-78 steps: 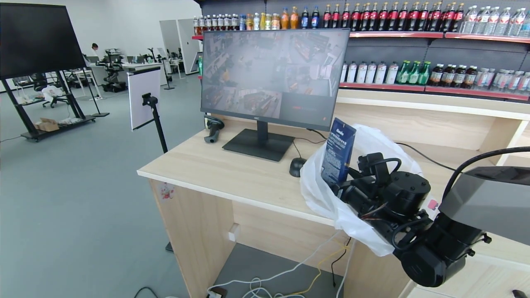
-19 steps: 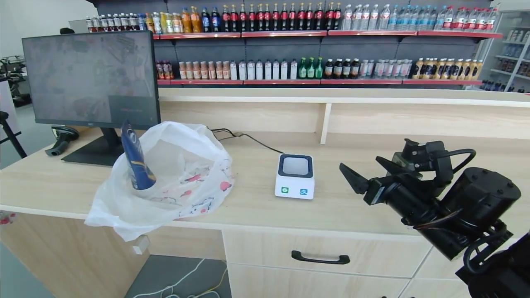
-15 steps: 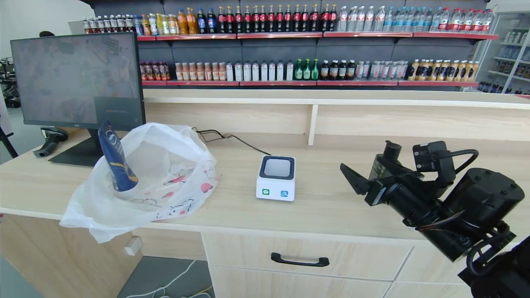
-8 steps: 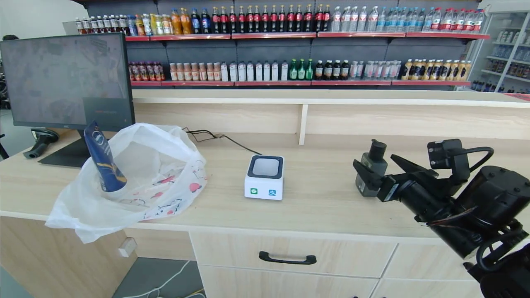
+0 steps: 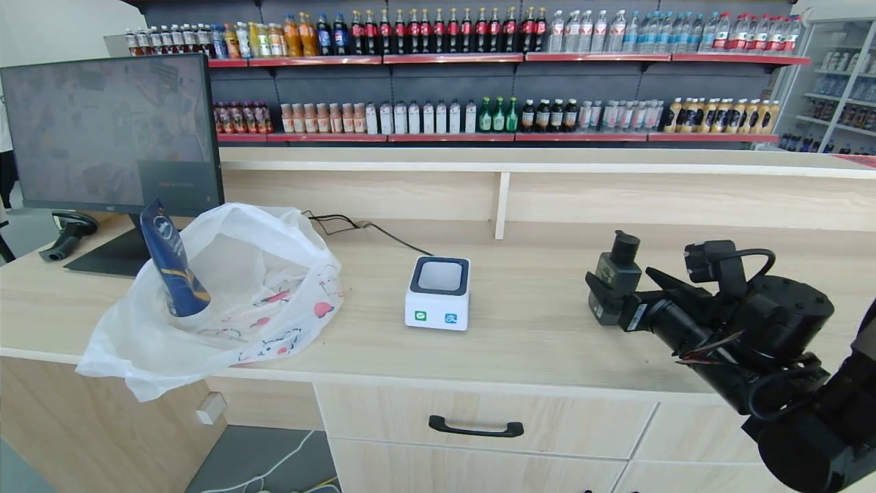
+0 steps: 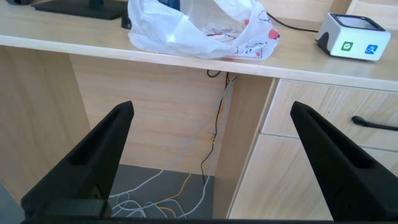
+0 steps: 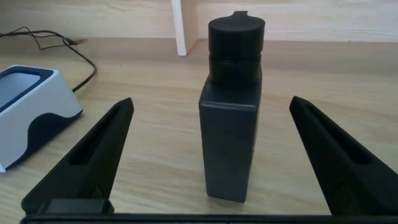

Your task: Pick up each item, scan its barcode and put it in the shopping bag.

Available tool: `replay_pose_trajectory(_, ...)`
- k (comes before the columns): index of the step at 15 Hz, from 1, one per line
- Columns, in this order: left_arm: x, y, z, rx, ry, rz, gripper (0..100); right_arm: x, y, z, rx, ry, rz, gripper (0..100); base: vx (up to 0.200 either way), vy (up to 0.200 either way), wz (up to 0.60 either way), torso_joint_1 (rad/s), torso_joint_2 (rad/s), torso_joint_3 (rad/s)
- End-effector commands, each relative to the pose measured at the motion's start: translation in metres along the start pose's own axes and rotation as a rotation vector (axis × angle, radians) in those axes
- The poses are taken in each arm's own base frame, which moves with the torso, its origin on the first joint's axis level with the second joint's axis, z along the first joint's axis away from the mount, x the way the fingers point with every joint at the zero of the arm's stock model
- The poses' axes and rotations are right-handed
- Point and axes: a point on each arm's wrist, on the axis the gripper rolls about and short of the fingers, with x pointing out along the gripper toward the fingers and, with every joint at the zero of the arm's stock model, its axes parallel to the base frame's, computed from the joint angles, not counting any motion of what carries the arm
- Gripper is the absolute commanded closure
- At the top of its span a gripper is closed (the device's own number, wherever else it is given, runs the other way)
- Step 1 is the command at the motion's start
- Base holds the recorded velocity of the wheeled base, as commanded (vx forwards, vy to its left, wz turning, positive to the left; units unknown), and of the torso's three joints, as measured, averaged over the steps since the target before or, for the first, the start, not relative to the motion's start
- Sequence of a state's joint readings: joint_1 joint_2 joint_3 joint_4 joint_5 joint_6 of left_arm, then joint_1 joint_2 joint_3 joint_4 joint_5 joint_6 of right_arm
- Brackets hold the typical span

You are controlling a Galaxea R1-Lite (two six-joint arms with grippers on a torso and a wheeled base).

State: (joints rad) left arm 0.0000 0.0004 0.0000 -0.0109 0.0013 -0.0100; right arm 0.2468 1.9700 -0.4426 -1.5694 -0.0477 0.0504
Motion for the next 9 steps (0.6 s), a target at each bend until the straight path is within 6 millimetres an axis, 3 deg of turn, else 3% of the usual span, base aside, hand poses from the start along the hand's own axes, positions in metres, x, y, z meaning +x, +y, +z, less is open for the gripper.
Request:
replay_pose_trajectory(1, 0.000, 0.000, 0.000, -0.001, -0.002, 0.000, 0, 0.010, -0.008, -0.013, -0.002, 0.030, -0.027, 0, 0.000, 0.000, 0.00, 0.000, 0.00, 0.000)
replay_pose_trajectory(9, 0.000, 0.000, 0.000, -0.001, -0.002, 0.000, 0, 0.032, -0.024, -0.024, 0.003, 0.021, -0.075, 0, 0.000, 0.000, 0.00, 0.000, 0.00, 0.000)
